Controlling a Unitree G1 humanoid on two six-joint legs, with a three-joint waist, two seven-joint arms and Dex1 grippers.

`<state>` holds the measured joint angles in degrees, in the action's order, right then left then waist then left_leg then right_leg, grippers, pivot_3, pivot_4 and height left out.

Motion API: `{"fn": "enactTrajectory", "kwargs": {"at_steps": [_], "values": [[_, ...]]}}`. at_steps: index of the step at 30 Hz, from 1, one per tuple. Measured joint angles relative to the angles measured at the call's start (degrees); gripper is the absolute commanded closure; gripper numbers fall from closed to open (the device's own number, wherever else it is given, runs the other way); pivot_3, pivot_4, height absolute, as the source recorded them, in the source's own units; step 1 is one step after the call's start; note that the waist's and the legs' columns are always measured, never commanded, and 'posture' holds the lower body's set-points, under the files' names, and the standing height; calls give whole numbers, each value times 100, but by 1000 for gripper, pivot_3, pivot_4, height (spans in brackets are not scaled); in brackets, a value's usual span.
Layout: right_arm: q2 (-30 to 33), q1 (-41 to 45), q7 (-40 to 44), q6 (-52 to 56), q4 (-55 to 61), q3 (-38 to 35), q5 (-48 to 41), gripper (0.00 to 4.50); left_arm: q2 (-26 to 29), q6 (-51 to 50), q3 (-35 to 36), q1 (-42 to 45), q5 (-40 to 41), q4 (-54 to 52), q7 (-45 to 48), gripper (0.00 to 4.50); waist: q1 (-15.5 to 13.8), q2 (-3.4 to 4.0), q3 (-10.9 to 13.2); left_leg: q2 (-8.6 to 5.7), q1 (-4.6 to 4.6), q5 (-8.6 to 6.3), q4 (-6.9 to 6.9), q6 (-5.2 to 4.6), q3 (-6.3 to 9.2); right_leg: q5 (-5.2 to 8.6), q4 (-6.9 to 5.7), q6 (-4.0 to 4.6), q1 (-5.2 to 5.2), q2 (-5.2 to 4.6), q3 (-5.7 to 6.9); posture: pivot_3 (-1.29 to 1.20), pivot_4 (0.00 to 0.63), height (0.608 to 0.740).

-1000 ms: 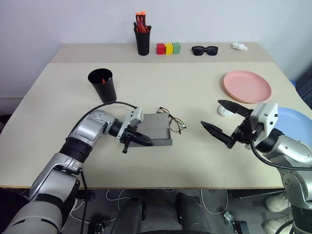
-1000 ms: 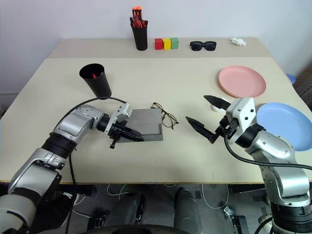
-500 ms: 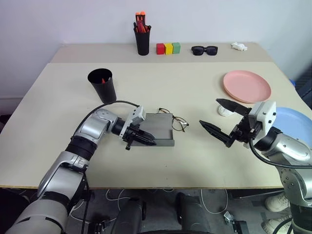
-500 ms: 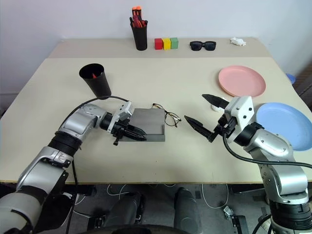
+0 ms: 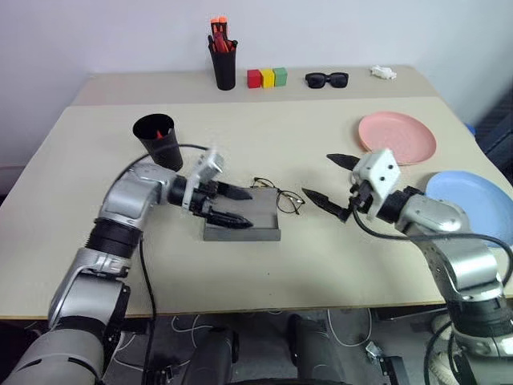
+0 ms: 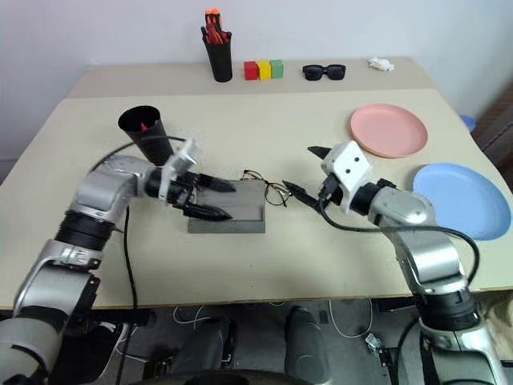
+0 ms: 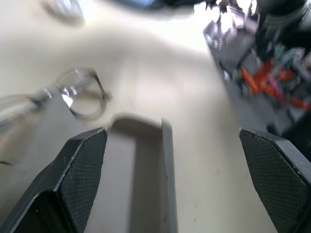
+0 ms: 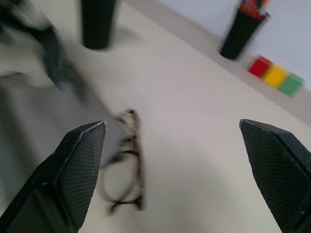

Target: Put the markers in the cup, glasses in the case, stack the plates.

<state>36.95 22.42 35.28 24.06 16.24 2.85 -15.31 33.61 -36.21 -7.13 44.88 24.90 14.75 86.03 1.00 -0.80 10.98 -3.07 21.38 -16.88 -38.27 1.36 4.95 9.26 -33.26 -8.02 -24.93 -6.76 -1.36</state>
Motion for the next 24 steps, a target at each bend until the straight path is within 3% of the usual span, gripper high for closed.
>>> {"fn": "enactTrajectory", "kwargs": {"at_steps": [8,15,24], "values": [[-60,860,178,317,-1070,1144,1070,0,734,28,1114,-1028,714,-821,7,73,4,1,1,0,3,1,4,3,-2,0,3,2,-5,0,0,0,150,740],[-385,1360,325,120,-1705,1408,1484,0,896,22,1250,-1713,980,-1564,-217,73,-11,-2,2,0,3,3,5,7,0,0,3,3,-5,0,1,0,150,740],[-660,1535,399,-234,-2149,1486,1823,0,896,60,1287,-1746,1201,-1721,-459,73,6,-1,2,0,3,4,6,8,-1,-1,3,3,-6,0,1,0,150,740]]}}
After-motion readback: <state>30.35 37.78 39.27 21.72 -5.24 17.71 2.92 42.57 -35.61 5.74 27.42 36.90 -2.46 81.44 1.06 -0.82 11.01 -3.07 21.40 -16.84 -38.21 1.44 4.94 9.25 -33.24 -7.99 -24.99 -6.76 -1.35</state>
